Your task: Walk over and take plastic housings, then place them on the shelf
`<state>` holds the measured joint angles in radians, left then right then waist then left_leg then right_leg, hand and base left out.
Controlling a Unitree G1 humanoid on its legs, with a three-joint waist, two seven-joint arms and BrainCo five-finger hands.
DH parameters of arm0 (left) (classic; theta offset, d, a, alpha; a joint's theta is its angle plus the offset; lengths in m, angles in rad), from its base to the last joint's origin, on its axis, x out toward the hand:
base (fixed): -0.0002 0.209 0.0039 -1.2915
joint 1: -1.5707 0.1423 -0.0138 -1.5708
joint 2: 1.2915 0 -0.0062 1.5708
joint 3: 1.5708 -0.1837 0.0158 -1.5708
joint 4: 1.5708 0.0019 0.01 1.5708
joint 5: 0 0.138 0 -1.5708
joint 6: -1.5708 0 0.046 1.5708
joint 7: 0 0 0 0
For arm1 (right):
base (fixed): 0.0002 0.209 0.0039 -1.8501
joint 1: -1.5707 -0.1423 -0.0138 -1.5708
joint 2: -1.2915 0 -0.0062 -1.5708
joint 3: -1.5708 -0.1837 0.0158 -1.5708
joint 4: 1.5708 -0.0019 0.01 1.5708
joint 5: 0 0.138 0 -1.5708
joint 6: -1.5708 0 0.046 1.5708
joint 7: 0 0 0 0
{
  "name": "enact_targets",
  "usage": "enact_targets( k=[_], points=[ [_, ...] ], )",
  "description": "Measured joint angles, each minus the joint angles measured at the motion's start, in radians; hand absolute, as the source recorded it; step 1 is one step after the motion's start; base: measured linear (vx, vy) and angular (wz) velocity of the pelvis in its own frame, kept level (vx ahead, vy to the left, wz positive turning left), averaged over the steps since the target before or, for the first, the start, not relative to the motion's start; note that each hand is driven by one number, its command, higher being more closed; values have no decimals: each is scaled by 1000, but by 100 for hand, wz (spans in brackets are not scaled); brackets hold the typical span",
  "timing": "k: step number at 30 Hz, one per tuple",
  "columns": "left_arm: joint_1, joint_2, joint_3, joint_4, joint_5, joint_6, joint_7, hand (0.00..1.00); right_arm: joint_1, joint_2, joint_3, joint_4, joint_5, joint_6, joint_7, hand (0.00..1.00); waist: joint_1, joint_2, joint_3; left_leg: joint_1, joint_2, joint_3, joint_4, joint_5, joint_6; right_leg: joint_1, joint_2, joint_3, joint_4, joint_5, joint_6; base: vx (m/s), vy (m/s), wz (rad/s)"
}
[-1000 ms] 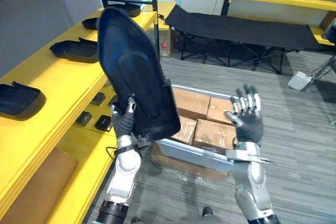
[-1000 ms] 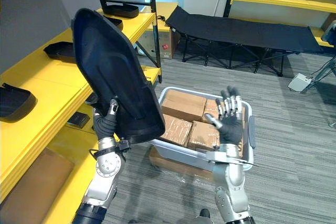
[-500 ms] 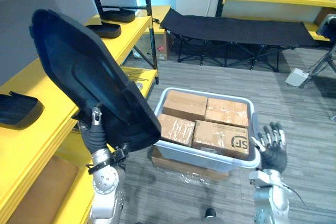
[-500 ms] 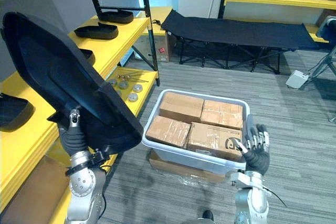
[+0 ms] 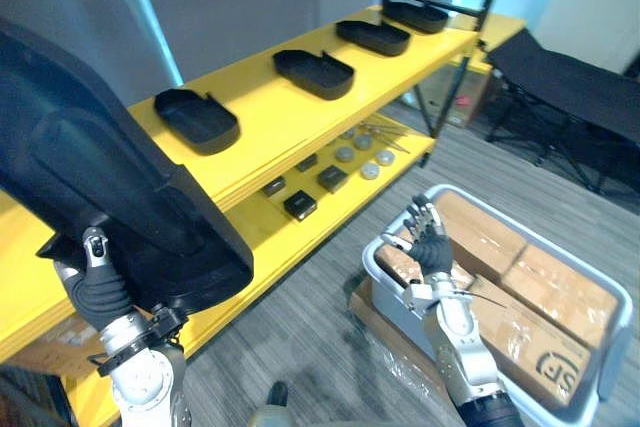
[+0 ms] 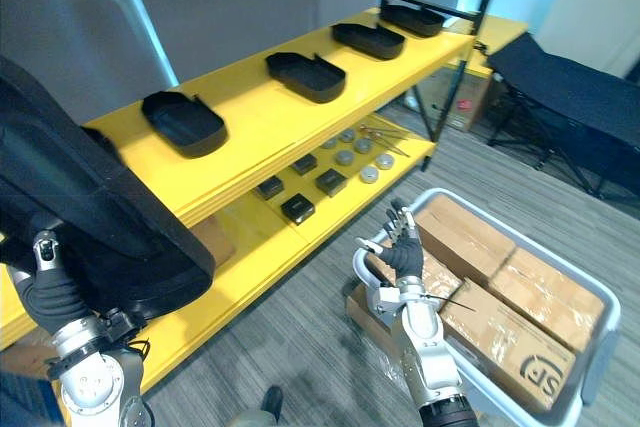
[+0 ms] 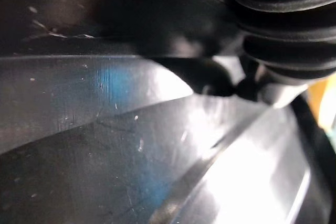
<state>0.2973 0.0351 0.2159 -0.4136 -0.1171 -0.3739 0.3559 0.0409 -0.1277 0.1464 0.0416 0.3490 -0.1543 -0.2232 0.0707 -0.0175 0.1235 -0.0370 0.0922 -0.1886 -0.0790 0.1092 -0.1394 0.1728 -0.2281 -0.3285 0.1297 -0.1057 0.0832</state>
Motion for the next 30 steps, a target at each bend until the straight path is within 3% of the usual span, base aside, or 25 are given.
enact_targets(
  k=[1,2,3,4,8,9,10,11,13,15,18,22,26,28,29,30],
  points=[
    [-4,2,0,1,-3,-2,-12,100,14,6,-8,-6,0,3,-1,0,-4,-13,3,-11,-9,-27,0,5,-5,-2,0,29,17,-38,-8,28,-75,125],
    [-6,3,6,5,-20,-2,-26,100,30,13,-18,-12,0,3,4,0,-2,-50,6,-21,-17,-54,0,18,-27,0,-5,35,39,-84,29,20,-118,68],
    [1,2,8,8,-34,-2,-28,100,32,13,-18,-12,0,4,5,0,3,-53,12,-21,-14,-61,0,20,-30,1,-3,27,46,-96,49,5,-191,50],
    [24,-7,8,20,-44,2,-28,100,36,13,-26,-13,-1,4,8,0,7,-46,18,-22,-4,-80,2,26,-39,8,10,19,51,-103,64,-18,-194,31],
    [65,-24,-5,24,-41,6,-83,100,77,12,-99,-26,-8,3,27,0,-1,9,39,-66,5,-71,53,34,-29,45,40,-60,34,-104,65,-41,-119,48],
    [63,-24,-9,25,-43,6,-103,100,101,13,-115,-27,-12,2,29,0,-15,14,43,-89,-3,5,57,63,16,56,40,-103,33,-105,65,-34,-22,106],
    [53,-21,-19,25,-46,5,-129,100,125,19,-135,-29,-19,2,27,0,-35,11,55,-106,2,130,57,61,116,71,38,-158,35,-105,65,-39,-11,121],
    [46,-20,-27,27,-50,4,-143,100,138,22,-145,-32,-20,1,26,0,-40,9,66,-111,18,212,64,56,149,81,39,-186,36,-105,65,-55,-3,122],
    [45,-19,-68,37,-68,2,-169,100,160,9,-163,-34,-22,-9,24,0,-54,21,75,-129,49,342,86,50,150,100,37,-236,51,-111,70,-78,1,92],
    [47,-19,-93,43,-72,2,-173,100,149,4,-176,-34,-33,-41,25,0,-47,37,86,-136,41,351,89,81,104,95,18,-239,82,-146,91,-94,42,38],
    [47,-14,-100,48,-73,2,-157,100,127,7,-163,-33,-46,-80,32,0,-31,48,101,-137,32,374,101,82,101,68,-12,-212,126,-171,86,-94,76,-6],
    [46,-3,-116,62,-73,2,-139,100,107,17,-158,-29,-46,-92,33,0,-31,52,120,-174,37,393,211,61,103,52,-41,-194,182,-190,103,-42,56,-11],
    [41,-2,-119,72,-65,2,-141,100,105,55,-159,-24,-50,-106,27,0,-29,33,135,-210,22,395,297,11,114,51,-74,-197,205,-205,116,27,63,6],
    [32,-1,-110,73,-61,2,-147,100,105,86,-164,-24,-50,-106,22,0,-28,-5,148,-212,-15,402,317,-18,129,79,-109,-223,184,-207,111,113,105,17],
    [17,0,-107,72,-61,2,-156,100,106,98,-167,-24,-49,-106,21,0,-19,-19,154,-213,-31,429,375,-64,164,92,-134,-222,190,-205,92,132,125,2],
    [14,-2,-105,73,-61,1,-163,100,110,94,-171,-26,-49,-106,21,0,-22,-14,154,-214,-35,425,382,-87,144,88,-138,-208,231,-193,65,183,180,27]
  ],
)
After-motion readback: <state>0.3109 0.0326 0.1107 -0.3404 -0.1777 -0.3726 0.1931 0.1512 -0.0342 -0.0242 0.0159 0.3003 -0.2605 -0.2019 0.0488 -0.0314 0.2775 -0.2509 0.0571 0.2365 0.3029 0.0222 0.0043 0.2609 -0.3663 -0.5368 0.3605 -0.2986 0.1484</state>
